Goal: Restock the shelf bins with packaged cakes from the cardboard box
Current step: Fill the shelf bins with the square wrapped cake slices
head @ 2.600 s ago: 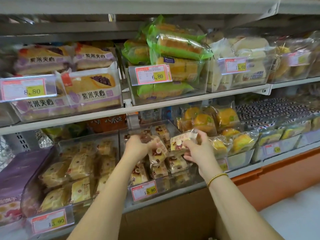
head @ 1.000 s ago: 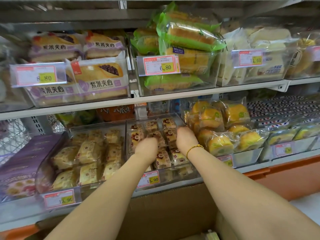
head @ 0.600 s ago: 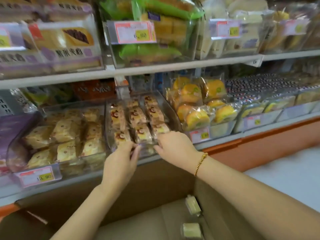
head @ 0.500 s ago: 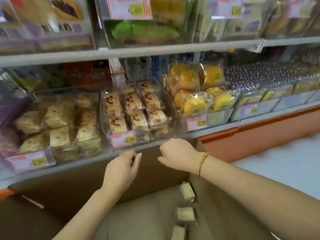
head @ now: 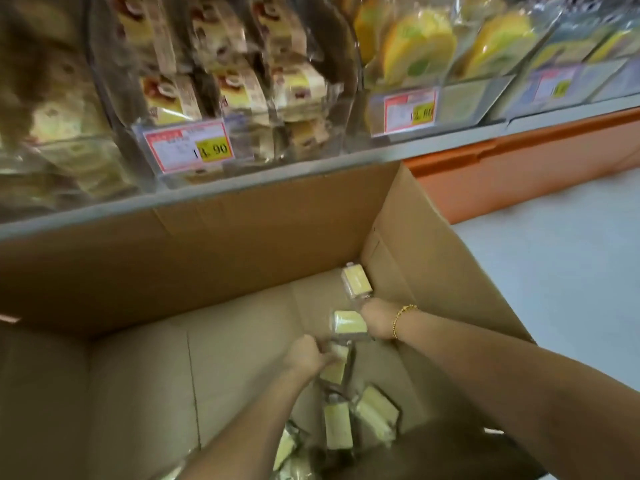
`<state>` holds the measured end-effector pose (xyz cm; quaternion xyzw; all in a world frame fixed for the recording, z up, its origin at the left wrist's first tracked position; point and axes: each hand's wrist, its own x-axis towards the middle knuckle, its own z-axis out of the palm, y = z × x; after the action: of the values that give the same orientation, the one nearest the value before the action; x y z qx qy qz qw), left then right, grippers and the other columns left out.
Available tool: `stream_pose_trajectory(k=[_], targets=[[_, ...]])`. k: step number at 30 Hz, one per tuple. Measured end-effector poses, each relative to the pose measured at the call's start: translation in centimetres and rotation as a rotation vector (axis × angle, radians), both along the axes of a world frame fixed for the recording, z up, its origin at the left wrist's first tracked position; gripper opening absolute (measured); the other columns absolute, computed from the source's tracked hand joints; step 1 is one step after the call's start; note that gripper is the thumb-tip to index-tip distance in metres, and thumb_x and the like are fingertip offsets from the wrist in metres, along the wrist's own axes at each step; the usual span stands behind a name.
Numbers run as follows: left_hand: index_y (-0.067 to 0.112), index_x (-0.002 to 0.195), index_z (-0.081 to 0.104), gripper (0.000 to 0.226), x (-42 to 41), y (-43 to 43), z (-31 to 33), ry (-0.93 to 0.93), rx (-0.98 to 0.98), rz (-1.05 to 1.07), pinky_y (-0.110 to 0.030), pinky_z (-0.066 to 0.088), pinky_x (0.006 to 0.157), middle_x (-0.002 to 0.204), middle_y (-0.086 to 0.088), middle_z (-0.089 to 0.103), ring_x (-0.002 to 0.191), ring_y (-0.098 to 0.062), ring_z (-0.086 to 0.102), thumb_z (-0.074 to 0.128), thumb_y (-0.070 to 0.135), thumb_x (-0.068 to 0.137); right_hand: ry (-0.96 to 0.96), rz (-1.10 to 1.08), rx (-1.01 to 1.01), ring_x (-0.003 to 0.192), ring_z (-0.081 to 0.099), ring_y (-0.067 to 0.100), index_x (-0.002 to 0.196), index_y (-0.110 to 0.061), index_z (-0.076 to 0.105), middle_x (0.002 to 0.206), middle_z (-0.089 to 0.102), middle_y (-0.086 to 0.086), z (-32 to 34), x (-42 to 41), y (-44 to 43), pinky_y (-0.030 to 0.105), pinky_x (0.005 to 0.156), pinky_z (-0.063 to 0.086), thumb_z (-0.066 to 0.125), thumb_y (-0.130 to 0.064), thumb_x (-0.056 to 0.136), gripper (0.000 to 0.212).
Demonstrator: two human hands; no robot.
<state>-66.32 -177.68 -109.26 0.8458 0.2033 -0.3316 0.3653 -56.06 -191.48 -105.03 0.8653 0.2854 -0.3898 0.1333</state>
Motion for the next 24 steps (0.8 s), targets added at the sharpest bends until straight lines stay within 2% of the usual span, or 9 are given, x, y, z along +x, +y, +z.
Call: stream_pose_trajectory(k=[3,5,8,11,16,19,22,23,24], targets=[[0.005,0.123,0.046,0.050,-0.7,-1.7,-1.9,0.035,-0.010,0.006,-0.028,0.042,0.072,0.122,-0.013,0.059,0.109,-0.027,0.059,0.067,0.030,0.085,-0.016,-0.058,0.047,0.117,0.055,0.030,0.130,-0.006,0.049,0.130,0.055,0.015,-1.7,0.4,-0.1,0.033,0.093,0.044,0.056,-0.010,0.090,0.041],[0.005,0.127,0.040,0.062,-1.1,-2.2,-2.9,0.071,-0.019,0.045,-0.025,0.041,0.072,0.125,-0.010,0.056,0.111,-0.025,0.058,0.071,0.035,0.082,-0.036,-0.124,0.076,0.119,0.053,0.030,0.136,-0.007,0.041,0.134,0.051,0.017,-2.9,0.7,0.0,0.032,0.093,0.043,0.061,-0.012,0.088,0.052],[0.009,0.126,0.039,0.081,-1.3,-2.4,-4.2,0.086,0.057,0.068,-0.026,0.044,0.086,0.127,-0.007,0.052,0.115,-0.021,0.056,0.078,0.053,0.069,-0.042,-0.173,0.082,0.124,0.047,0.032,0.138,-0.007,0.033,0.138,0.044,0.017,-4.4,0.4,0.3,0.033,0.096,0.041,0.068,-0.020,0.084,0.065],[0.010,0.127,0.039,0.081,-1.5,-2.9,-4.8,0.050,0.153,0.024,-0.027,0.039,0.094,0.129,-0.007,0.047,0.121,-0.021,0.049,0.068,0.061,0.072,-0.092,-0.168,0.086,0.127,0.043,0.032,0.137,-0.010,0.033,0.139,0.043,0.014,-5.6,0.0,0.7,0.033,0.099,0.038,0.071,-0.022,0.082,0.069],[0.010,0.129,0.037,0.067,-2.1,-2.5,-6.0,-0.041,0.187,0.066,-0.031,0.035,0.100,0.132,-0.009,0.044,0.123,-0.024,0.043,0.067,0.042,0.079,-0.182,-0.164,0.123,0.131,0.039,0.030,0.135,-0.009,0.033,0.140,0.043,0.013,-6.9,-1.0,0.3,0.035,0.103,0.034,0.070,-0.016,0.081,0.066],[0.009,0.125,0.041,0.066,-2.1,-0.6,-6.3,-0.048,0.041,0.215,-0.029,0.042,0.090,0.124,-0.011,0.051,0.117,-0.027,0.051,0.074,0.034,0.074,-0.169,-0.222,0.159,0.128,0.043,0.029,0.135,-0.013,0.033,0.139,0.044,0.010,-7.5,-1.3,-0.5,0.036,0.098,0.038,0.071,-0.020,0.079,0.069],[0.004,0.122,0.048,0.075,-1.6,2.2,-6.5,0.003,-0.279,0.602,-0.034,0.055,0.075,0.109,-0.012,0.066,0.091,-0.030,0.066,0.075,0.043,0.064,-0.062,-0.524,0.294,0.112,0.053,0.026,0.134,-0.020,0.036,0.124,0.053,0.006,-7.2,-1.2,-0.7,0.029,0.086,0.043,0.073,-0.023,0.076,0.068],[0.004,0.122,0.051,0.065,-1.4,3.3,-5.9,0.034,-0.422,0.747,-0.034,0.057,0.069,0.107,-0.014,0.067,0.084,-0.029,0.066,0.070,0.039,0.070,-0.005,-0.672,0.370,0.103,0.056,0.023,0.129,-0.022,0.040,0.120,0.054,0.004,-6.8,-1.1,-0.5,0.027,0.081,0.044,0.073,-0.023,0.076,0.062],[0.005,0.118,0.054,0.046,-1.2,4.5,-5.1,0.061,-0.587,0.869,-0.031,0.056,0.063,0.104,-0.015,0.066,0.080,-0.026,0.064,0.063,0.028,0.080,0.074,-0.823,0.455,0.094,0.057,0.019,0.124,-0.025,0.045,0.116,0.054,0.002,-6.2,-1.0,-0.2,0.027,0.078,0.047,0.072,-0.023,0.078,0.054]])
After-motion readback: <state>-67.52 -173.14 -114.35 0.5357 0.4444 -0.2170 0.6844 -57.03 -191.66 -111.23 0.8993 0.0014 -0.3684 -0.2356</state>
